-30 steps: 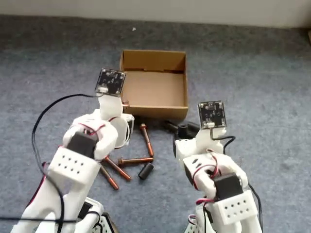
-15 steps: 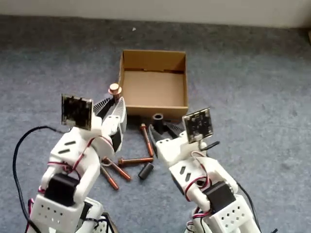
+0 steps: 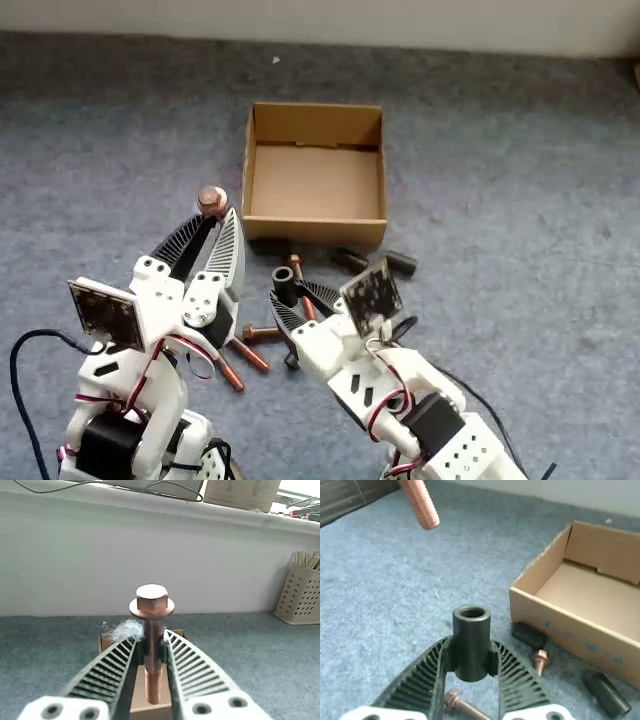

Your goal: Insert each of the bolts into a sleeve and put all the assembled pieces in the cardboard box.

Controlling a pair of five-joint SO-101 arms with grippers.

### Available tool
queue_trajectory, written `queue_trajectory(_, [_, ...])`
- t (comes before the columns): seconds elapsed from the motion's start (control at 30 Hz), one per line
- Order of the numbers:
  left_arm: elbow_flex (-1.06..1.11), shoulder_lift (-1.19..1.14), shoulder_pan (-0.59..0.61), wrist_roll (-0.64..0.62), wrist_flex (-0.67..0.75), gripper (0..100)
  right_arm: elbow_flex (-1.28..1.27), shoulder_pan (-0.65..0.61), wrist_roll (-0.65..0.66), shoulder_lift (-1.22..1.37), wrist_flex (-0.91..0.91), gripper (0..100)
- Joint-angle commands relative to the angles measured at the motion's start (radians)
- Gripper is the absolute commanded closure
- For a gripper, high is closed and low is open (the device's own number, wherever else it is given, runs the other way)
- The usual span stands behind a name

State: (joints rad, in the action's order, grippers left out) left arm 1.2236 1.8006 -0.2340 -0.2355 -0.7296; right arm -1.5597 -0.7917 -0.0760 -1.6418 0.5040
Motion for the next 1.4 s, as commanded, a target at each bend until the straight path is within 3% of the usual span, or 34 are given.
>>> queue_trajectory(0.0, [-0.013, 0.002, -0.002, -0.025, 0.029, 100, -0.156, -0.012, 0.114, -0.203, -0.151, 99.3])
queue_trajectory(0.13, [-0.022, 0.002, -0.007, -0.081, 0.026, 100, -0.254, -0.012, 0.121, -0.16, -0.232, 99.3])
queue_trajectory(0.43, [-0.061, 0.001, -0.189, -0.031, 0.008, 100, -0.257, -0.012, 0.126, -0.193, -0.222, 99.3])
queue_trajectory(0.7, [-0.117, 0.001, -0.199, -0.011, 0.003, 100, -0.255, -0.012, 0.172, -0.193, -0.127, 99.3])
queue_trajectory(1.2, [-0.054, -0.007, -0.203, -0.009, -0.112, 100, -0.255, -0.005, 0.199, -0.194, -0.128, 99.3])
queue_trajectory(1.37, [-0.047, -0.007, -0.306, 0.0, -0.118, 100, -0.255, -0.005, 0.198, -0.194, -0.128, 99.3])
